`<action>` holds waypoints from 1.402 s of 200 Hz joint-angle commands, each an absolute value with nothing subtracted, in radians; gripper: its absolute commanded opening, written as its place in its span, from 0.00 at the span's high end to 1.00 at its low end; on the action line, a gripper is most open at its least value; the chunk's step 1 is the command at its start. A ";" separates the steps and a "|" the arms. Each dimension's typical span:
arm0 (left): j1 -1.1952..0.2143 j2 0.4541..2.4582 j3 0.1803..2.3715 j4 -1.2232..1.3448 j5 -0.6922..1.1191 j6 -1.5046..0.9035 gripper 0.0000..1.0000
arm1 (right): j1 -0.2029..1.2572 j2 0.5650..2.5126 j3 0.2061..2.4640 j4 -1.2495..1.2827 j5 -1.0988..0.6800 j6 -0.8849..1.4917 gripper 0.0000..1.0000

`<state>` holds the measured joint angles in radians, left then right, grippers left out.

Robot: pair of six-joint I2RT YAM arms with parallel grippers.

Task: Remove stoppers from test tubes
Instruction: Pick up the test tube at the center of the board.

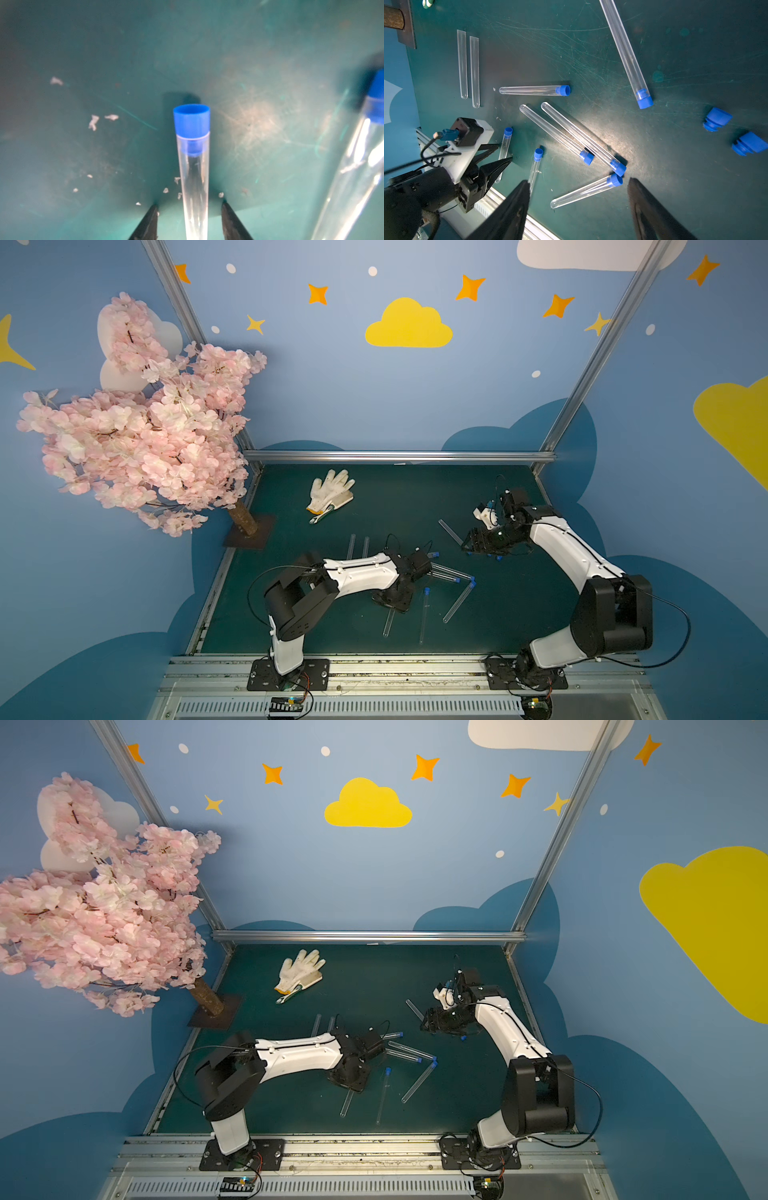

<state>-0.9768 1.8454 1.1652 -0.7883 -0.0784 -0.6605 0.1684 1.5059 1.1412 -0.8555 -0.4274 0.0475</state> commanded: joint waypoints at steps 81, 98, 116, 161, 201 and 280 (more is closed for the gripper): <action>-0.976 1.863 1.166 -0.803 -0.097 -0.651 0.74 | 0.162 1.488 1.132 -0.848 -0.439 0.053 0.25; -0.976 1.858 1.163 -0.802 -0.097 -0.649 0.77 | 0.146 1.485 1.127 -0.845 -0.448 0.055 0.25; -0.974 1.852 1.161 -0.801 -0.097 -0.645 0.80 | 0.132 1.476 1.128 -0.848 -0.449 0.050 0.26; -0.960 1.840 1.164 -0.807 -0.083 -0.645 0.86 | 0.096 1.464 1.127 -0.856 -0.467 0.039 0.26; -0.932 1.764 1.152 -0.780 -0.090 -0.597 0.87 | 0.088 1.453 1.133 -0.878 -0.497 0.016 0.27; -0.819 1.485 1.033 -0.590 -0.012 -0.365 0.88 | 0.133 1.426 1.094 -0.833 -0.669 0.008 0.29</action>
